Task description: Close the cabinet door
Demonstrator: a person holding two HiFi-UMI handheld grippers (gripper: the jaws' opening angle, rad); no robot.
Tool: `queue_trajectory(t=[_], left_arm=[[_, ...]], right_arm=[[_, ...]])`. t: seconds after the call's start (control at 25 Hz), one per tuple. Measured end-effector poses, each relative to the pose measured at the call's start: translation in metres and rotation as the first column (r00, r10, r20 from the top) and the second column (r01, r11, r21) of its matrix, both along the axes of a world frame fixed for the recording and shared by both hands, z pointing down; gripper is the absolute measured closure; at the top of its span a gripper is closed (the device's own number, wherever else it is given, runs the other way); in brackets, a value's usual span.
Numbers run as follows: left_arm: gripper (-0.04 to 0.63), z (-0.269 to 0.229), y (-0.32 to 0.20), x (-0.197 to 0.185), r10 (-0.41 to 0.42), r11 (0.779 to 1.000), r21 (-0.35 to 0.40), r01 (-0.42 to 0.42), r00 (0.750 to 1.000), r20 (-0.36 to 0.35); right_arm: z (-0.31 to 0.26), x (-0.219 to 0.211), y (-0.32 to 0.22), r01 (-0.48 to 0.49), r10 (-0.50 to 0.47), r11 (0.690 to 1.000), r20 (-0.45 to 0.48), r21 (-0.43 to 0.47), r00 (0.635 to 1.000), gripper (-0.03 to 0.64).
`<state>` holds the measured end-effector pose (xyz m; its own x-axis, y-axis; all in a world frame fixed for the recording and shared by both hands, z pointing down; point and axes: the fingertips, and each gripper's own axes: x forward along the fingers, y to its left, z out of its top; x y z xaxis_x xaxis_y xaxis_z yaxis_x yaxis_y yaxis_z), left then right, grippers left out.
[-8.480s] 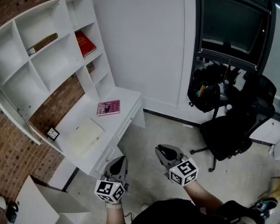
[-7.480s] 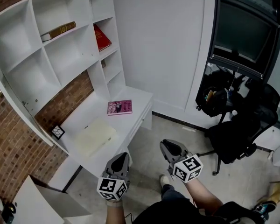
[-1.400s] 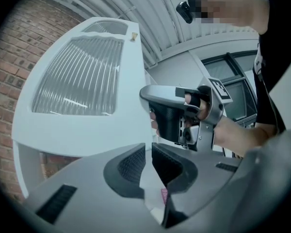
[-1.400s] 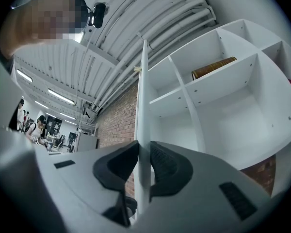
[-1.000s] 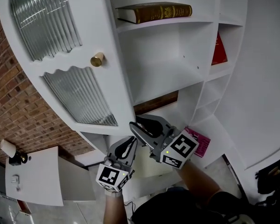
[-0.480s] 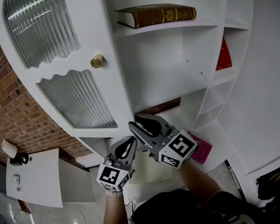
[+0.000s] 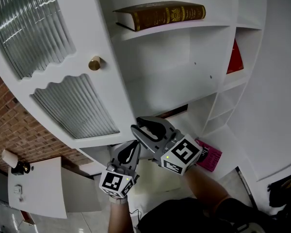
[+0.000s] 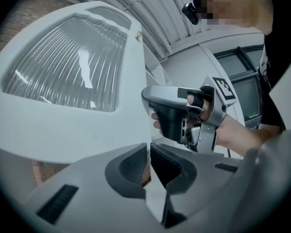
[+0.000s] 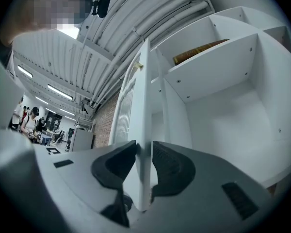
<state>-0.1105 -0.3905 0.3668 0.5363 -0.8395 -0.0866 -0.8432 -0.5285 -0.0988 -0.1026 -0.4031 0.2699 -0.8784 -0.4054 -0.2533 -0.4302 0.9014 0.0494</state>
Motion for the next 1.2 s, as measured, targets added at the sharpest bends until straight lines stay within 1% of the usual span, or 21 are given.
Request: queue_trajectory(t=[0.16,0.24,0.4,0.56,0.72,0.92,1.2], left_arm=[[0.568,0.002,-0.011,-0.002,0.009,1.000,0.001,-0.009,1.000,-0.006],[0.568,0.001,-0.015,-0.004,0.008,1.000,0.002,-0.008,1.000,-0.005],[0.569,0.001,-0.020,-0.007,0.012,1.000,0.011,-0.012,1.000,-0.003],[0.569,-0.001,-0.034,-0.008,0.009,1.000,-0.001,-0.009,1.000,-0.015],[0.571,-0.003,-0.045,-0.011,0.005,1.000,-0.003,-0.005,1.000,-0.012],[0.571,-0.004,-0.051,-0.015,0.000,1.000,-0.004,0.000,1.000,-0.013],[0.580,-0.006,-0.053,-0.014,0.018,1.000,0.008,-0.018,1.000,-0.021]], right_arm=[[0.001,0.000,-0.015,-0.015,0.016,1.000,0.005,-0.023,1.000,0.468],[0.002,-0.001,-0.020,-0.011,0.011,0.999,0.012,-0.033,1.000,0.462],[0.002,-0.005,-0.025,-0.003,0.004,0.999,0.018,-0.040,1.000,0.459],[0.003,-0.006,-0.041,0.001,0.000,0.998,0.021,-0.059,1.000,0.459],[0.002,-0.008,-0.052,0.003,-0.001,0.998,0.023,-0.064,1.000,0.459],[0.002,-0.012,-0.059,-0.010,0.010,0.998,0.015,-0.061,1.000,0.460],[0.002,-0.013,-0.061,-0.004,0.005,0.998,0.019,-0.064,1.000,0.459]])
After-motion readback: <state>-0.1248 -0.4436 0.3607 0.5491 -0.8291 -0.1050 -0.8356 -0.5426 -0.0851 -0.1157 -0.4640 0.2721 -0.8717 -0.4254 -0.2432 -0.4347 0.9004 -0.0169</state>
